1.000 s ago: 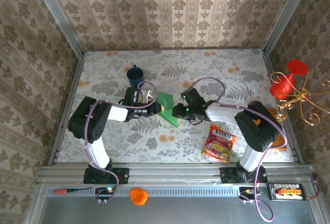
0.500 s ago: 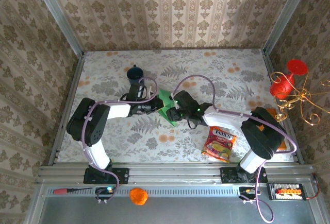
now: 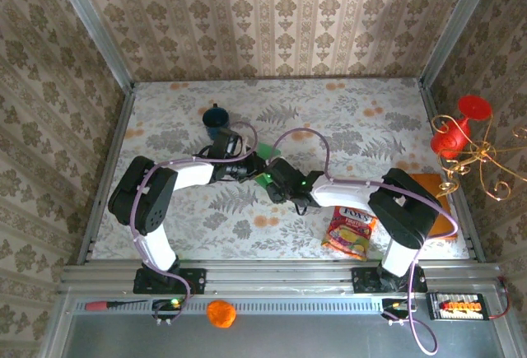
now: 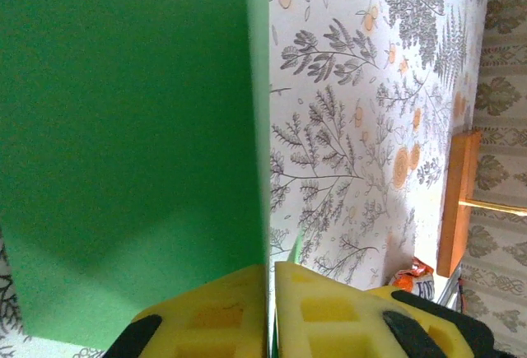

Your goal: Fold a paper plane with a square sheet of paper (pick it up from the middle)

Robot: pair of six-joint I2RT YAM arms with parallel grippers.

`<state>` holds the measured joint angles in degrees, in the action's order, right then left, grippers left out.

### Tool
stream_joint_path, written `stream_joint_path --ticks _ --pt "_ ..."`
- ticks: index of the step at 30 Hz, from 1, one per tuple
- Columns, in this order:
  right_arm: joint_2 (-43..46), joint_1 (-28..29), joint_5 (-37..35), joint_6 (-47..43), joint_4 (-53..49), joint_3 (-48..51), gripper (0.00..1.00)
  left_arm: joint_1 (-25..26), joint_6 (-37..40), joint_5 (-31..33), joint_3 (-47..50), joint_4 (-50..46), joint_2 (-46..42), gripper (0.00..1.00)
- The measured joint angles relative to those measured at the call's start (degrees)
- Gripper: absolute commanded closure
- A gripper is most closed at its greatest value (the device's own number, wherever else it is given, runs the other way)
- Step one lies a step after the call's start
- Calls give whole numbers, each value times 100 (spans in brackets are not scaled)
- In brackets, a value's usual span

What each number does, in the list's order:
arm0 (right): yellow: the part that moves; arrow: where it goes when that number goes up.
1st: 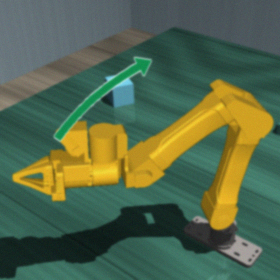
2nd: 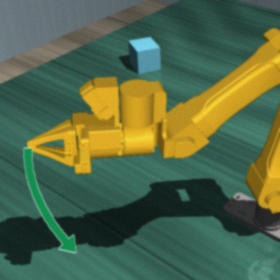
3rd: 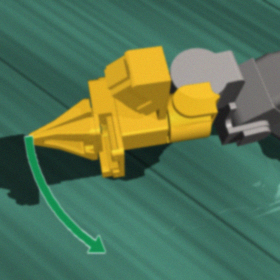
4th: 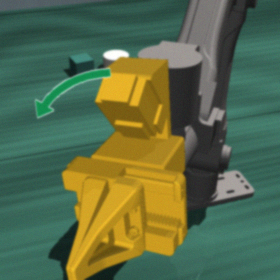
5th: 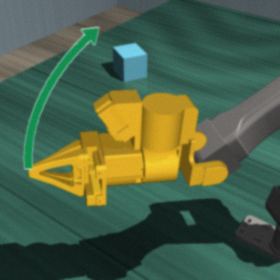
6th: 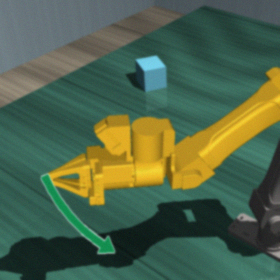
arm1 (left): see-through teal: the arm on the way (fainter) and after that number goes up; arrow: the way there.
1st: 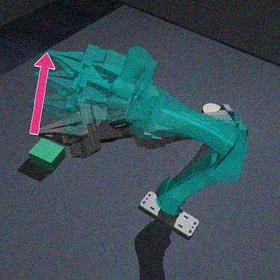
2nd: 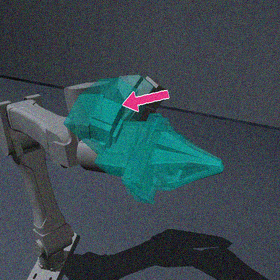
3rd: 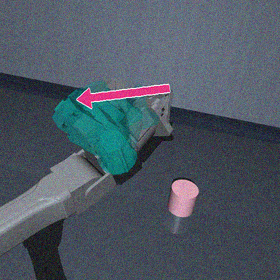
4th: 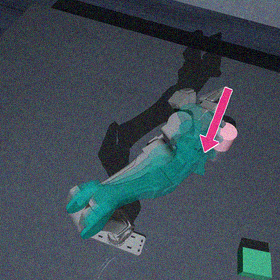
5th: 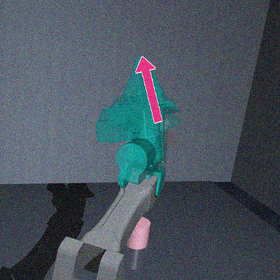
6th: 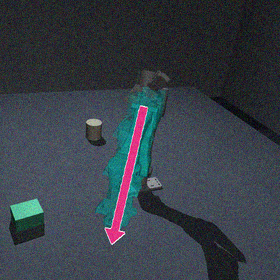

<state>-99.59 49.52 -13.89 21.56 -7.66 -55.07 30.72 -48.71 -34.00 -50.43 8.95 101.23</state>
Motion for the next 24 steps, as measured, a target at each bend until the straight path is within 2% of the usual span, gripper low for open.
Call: stream_joint_path --ticks 9,24 --pt "-286 181 -407 417 -81 -199 60 0 -22 46 0 -44 -11 89" --pt "-286 175 -887 243 -332 -199 61 0 -109 44 0 -44 -28 88"
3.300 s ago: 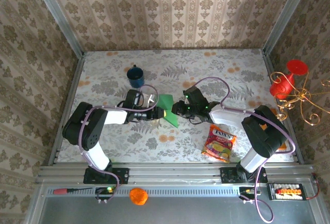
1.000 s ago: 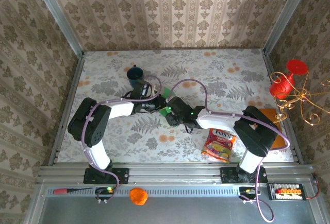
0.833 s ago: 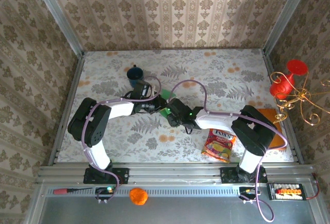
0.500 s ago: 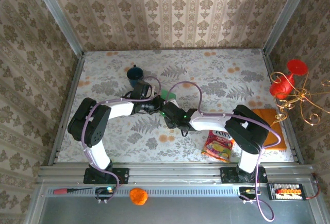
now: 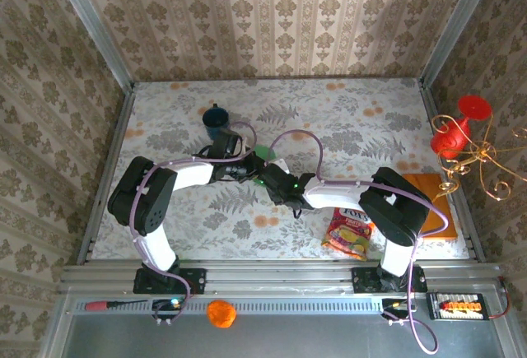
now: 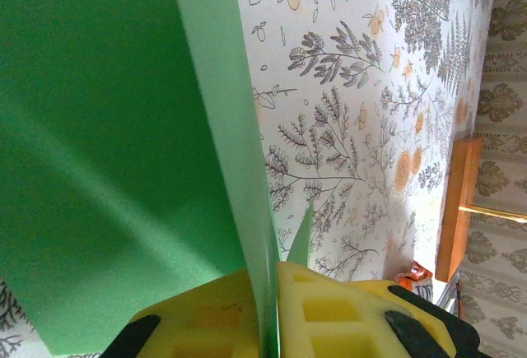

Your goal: Fold a paper plane with a square sheet of paper (pick it up from the middle)

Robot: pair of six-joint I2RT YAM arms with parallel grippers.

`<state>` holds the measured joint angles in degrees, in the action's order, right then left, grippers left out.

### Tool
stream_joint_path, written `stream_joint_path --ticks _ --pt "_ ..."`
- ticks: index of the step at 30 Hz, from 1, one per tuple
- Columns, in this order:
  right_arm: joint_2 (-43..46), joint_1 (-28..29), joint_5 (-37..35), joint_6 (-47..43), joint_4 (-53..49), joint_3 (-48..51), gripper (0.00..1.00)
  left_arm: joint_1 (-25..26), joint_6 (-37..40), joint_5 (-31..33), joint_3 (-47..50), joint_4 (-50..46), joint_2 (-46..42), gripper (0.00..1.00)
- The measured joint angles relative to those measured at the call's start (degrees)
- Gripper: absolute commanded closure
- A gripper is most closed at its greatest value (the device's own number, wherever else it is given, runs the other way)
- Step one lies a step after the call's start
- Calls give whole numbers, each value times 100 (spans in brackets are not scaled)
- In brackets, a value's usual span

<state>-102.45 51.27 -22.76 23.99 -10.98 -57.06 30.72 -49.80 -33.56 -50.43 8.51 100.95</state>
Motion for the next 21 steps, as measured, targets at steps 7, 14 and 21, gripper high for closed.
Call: stream_joint_path --ticks 7,14,21 --pt "-17 0 -26 -153 15 0 61 0 -17 -2 -2 0 0 88" --pt "-125 0 -50 -326 61 0 65 0 -20 -2 -2 -13 0 88" --pt "-136 0 -70 -435 181 0 67 0 -20 -2 -26 -105 0 88"
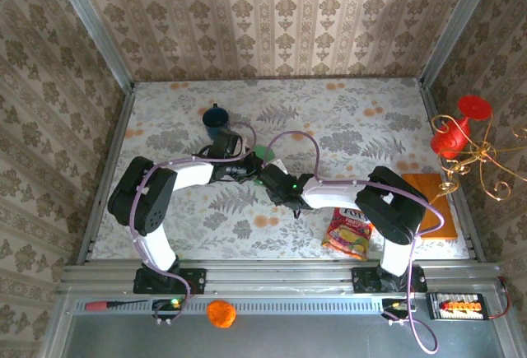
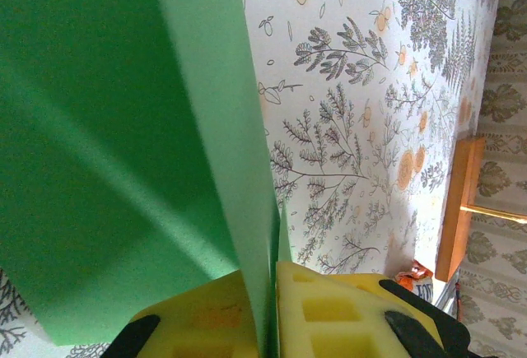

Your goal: Fold a paper plane with a square sheet of paper (pick it up from the middle)

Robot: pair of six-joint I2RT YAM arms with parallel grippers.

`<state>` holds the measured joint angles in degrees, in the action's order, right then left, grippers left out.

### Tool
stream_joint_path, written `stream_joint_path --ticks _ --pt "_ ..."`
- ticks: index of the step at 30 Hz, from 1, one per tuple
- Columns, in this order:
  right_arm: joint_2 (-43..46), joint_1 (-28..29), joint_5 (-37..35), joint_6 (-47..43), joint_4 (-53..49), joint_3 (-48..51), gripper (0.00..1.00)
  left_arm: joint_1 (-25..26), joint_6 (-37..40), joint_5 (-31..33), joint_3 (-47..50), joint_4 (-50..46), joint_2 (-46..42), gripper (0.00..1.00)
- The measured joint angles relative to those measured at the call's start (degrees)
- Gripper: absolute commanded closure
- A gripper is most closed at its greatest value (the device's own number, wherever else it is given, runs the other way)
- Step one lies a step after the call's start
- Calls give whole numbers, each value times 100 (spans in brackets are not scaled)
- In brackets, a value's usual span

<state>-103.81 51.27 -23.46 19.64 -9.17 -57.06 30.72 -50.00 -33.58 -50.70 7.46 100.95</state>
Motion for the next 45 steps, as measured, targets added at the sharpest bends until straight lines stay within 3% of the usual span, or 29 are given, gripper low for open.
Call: stream_joint_path --ticks 45 --pt "-70 0 -20 -39 42 0 68 0 -2 -4 -35 -107 26 88"
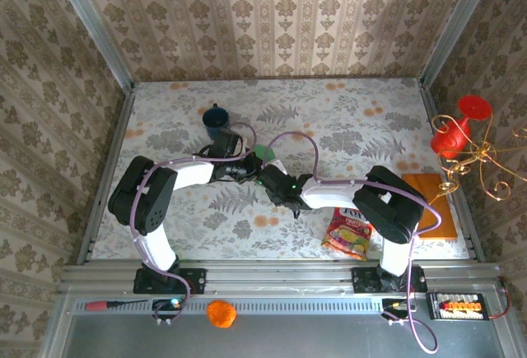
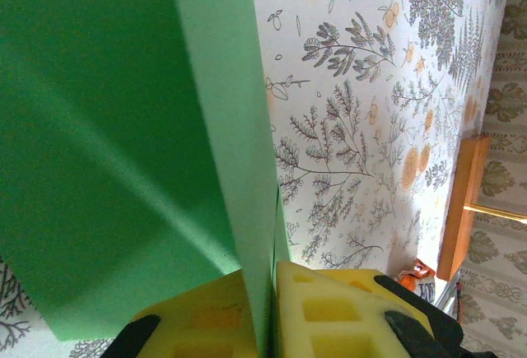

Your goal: Fold a paper plane with a square sheet of paper (pick it up from the middle)

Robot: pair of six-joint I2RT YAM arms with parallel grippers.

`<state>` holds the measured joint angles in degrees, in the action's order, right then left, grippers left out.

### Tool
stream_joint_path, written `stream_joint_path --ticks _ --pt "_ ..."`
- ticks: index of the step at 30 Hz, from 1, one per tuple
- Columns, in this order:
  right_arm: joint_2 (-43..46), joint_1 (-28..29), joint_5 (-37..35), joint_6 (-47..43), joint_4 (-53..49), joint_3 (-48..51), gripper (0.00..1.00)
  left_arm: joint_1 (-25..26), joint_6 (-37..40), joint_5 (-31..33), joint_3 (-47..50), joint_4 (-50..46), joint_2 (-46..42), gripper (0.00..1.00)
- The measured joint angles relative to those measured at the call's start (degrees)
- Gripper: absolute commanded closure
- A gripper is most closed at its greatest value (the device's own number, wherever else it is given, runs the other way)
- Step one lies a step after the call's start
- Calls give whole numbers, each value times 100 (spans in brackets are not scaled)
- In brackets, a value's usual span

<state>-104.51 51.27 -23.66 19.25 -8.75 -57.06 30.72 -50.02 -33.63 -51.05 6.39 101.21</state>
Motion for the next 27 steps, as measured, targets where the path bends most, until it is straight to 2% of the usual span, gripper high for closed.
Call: stream_joint_path --ticks 13,16,22,27 --pt "11 0 4 2 92 0 76 0 -20 -20 -2 -2 9 86" --pt "11 0 4 2 92 -2 77 -11 -42 -20 -2 -7 9 79" --pt "9 0 35 -2 92 0 78 -245 -111 -39 0 -129 -83 56" --pt "-2 0 184 -4 107 0 76 -732 -94 9 9 -280 -535 47"
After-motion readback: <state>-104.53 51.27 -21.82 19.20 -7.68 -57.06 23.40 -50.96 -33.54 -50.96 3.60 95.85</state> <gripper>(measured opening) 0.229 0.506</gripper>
